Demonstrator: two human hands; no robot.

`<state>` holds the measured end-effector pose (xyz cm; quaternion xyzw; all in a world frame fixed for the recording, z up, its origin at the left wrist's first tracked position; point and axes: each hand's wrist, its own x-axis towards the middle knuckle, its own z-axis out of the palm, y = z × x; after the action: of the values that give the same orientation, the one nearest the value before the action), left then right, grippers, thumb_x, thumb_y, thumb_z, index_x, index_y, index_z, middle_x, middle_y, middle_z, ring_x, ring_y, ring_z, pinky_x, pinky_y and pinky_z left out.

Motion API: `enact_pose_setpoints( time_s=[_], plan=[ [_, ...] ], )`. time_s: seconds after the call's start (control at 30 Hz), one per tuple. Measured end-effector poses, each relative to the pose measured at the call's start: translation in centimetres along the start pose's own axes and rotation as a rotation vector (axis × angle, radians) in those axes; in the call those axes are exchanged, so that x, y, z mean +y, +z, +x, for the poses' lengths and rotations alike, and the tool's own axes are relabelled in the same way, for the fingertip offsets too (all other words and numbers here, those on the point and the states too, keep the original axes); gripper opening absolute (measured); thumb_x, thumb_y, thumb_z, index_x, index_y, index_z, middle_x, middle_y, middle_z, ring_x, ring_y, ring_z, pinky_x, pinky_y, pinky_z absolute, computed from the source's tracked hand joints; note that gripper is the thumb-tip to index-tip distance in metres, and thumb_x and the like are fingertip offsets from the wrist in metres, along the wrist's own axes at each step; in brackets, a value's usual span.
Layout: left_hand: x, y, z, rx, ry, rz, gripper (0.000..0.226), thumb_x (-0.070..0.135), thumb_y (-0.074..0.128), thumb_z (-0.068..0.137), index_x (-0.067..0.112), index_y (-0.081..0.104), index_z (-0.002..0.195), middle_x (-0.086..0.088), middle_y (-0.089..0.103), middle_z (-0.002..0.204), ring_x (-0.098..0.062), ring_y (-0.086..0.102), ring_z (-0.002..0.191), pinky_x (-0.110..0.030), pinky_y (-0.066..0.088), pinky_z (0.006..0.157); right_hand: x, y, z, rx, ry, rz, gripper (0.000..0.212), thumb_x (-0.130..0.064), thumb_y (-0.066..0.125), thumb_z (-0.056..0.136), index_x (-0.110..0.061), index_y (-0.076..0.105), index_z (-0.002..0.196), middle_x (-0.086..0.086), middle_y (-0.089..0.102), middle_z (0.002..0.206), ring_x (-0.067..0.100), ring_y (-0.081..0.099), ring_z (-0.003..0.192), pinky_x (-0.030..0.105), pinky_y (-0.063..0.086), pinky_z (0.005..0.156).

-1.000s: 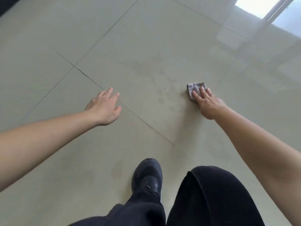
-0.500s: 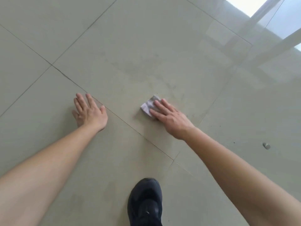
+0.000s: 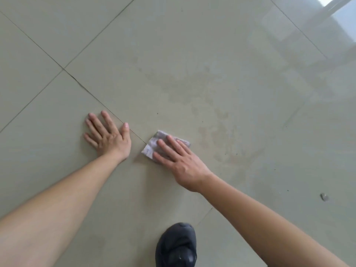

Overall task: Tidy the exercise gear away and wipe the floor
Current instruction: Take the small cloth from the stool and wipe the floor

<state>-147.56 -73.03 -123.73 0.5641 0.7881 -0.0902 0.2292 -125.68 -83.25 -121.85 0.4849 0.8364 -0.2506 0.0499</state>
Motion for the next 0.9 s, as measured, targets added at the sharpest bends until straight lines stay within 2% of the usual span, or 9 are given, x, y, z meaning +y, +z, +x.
enact_pose_setpoints(
  time_s=[0.13,0.3,0.4,0.5,0.57,0.63,0.73,0.8,0.9],
  plan=[
    [0.2,-0.5,-0.2,-0.015,-0.007,-0.009,0.075,0.050,0.029,0.100,0.013,-0.006,0.155,-0.020,-0.017,0.160,-0.033,-0.016,0.148,-0.057,-0.007,0.116,2.7,-2.1,0.7,-0.071,-0.102,-0.063,0.069,-0.008,0.028,0.087,-0.026,0.031,0.154,0.007,0.015,0.164,0.030,0.008,0.152,0.041,0.009,0.123],
    [0.4,-1.0,-0.1,-0.074,-0.027,0.020,0.077,0.052,0.028,0.100,0.014,-0.011,0.154,-0.019,-0.020,0.159,-0.033,-0.020,0.147,-0.056,-0.009,0.117,10.7,-7.1,1.9,0.039,0.278,-0.035,0.077,0.000,0.043,0.088,-0.026,0.022,0.156,0.006,0.007,0.165,0.030,0.001,0.152,0.041,0.010,0.123],
    [0.2,-0.8,-0.2,-0.075,-0.028,0.019,0.076,0.052,0.026,0.100,0.015,-0.013,0.154,-0.017,-0.023,0.159,-0.032,-0.022,0.147,-0.055,-0.010,0.117,14.0,-9.1,3.5,0.159,0.599,0.056,0.072,-0.001,0.042,0.090,-0.022,0.023,0.156,0.010,0.008,0.165,0.032,0.000,0.152,0.045,0.014,0.122],
    [0.1,-0.7,-0.1,-0.065,-0.028,0.024,0.076,0.052,0.027,0.100,0.017,-0.012,0.154,-0.015,-0.023,0.159,-0.030,-0.022,0.147,-0.054,-0.011,0.116,14.4,-9.5,6.0,0.244,0.760,0.157,0.067,-0.002,0.038,0.093,-0.022,0.025,0.156,0.009,0.008,0.165,0.033,0.000,0.152,0.043,0.015,0.122],
    [0.0,-0.6,-0.1,-0.077,-0.031,0.010,0.075,0.052,0.026,0.100,0.018,-0.013,0.154,-0.013,-0.026,0.159,-0.028,-0.024,0.147,-0.053,-0.012,0.116,11.8,-8.7,7.5,0.256,0.680,0.157,0.067,-0.004,0.040,0.093,-0.023,0.026,0.155,0.007,0.007,0.165,0.033,-0.002,0.152,0.042,0.013,0.121],
    [0.0,-1.2,0.1,-0.065,-0.021,-0.025,0.070,0.048,0.027,0.101,0.021,-0.007,0.155,-0.011,-0.024,0.160,-0.026,-0.021,0.148,-0.052,-0.009,0.117,8.0,-7.4,8.4,0.220,0.420,0.129,0.073,-0.002,0.044,0.090,-0.026,0.024,0.156,0.004,0.005,0.166,0.030,-0.008,0.152,0.041,0.002,0.123],
    [-1.1,-3.5,0.6,0.076,0.013,-0.131,0.049,0.036,0.031,0.102,0.021,0.038,0.148,-0.012,0.019,0.160,-0.033,0.018,0.144,-0.052,0.018,0.112,2.0,-4.5,7.7,0.059,0.026,0.052,0.075,-0.005,0.043,0.089,-0.026,0.018,0.157,0.006,0.000,0.165,0.029,-0.016,0.150,0.037,-0.017,0.116],
    [-2.2,-5.0,1.1,0.217,0.029,-0.187,0.042,0.027,0.036,0.099,0.014,0.057,0.132,-0.016,0.040,0.147,-0.037,0.037,0.133,-0.051,0.030,0.105,0.1,-3.1,7.4,-0.005,-0.131,0.021,0.068,-0.009,0.041,0.093,-0.024,0.024,0.156,0.009,0.007,0.165,0.031,-0.010,0.150,0.038,-0.014,0.119],
    [-3.2,-5.5,2.4,0.261,0.010,-0.105,0.044,0.022,0.039,0.101,0.008,0.043,0.143,-0.023,0.023,0.156,-0.039,0.023,0.143,-0.051,0.022,0.111,2.7,-4.0,9.6,0.021,-0.272,-0.075,0.061,-0.011,0.029,0.092,-0.024,0.038,0.151,0.009,0.024,0.161,0.031,0.013,0.151,0.039,0.003,0.123]
  ],
)
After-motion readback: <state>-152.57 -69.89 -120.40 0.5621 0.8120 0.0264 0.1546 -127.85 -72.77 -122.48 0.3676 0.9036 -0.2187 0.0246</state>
